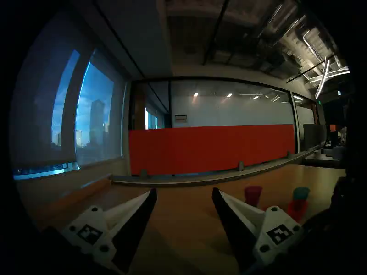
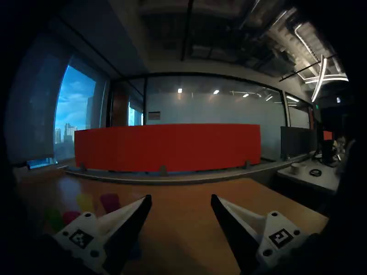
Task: Pour water
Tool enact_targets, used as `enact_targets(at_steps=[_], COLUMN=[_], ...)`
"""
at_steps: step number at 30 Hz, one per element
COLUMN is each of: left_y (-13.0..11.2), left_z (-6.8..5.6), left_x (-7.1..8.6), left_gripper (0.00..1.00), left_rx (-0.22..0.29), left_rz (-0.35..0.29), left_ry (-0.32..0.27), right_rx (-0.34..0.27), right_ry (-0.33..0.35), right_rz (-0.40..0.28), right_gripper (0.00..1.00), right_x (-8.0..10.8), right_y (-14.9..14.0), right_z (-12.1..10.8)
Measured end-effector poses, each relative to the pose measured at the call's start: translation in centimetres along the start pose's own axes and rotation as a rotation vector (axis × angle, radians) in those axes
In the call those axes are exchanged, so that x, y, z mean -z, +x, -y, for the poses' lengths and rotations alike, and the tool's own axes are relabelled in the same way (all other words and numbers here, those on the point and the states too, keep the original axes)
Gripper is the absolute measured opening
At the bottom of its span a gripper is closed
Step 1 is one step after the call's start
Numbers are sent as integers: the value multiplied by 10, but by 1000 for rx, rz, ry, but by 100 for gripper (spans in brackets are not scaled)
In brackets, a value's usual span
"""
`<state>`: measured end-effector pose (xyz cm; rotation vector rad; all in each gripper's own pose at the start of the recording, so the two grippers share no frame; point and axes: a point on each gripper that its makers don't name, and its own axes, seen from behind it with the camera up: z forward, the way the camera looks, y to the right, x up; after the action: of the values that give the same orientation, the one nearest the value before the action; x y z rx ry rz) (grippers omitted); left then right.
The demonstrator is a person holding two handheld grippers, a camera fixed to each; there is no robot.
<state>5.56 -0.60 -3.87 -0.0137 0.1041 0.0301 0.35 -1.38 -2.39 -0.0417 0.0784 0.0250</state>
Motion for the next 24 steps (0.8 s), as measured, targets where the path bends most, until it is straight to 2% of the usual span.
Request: enact_targets(at_steps=[5,12,24], left_y=[-1,-8,-19], left_z=[5,10,1], left_x=[-1,-4,-6], left_gripper=[89,89,89], left_rx=[-3,3,-29], left_rz=[-17,-28,-38], left_ry=[29,64,69], right_rx=[-16,-5,13], right_ry=[6,-18,-53], right_rz=[3,-12,1], right_gripper=[100,100,100], right_x=[-3,-2,-4], right_y=[7,19,20], right_z=[0,-8,-17])
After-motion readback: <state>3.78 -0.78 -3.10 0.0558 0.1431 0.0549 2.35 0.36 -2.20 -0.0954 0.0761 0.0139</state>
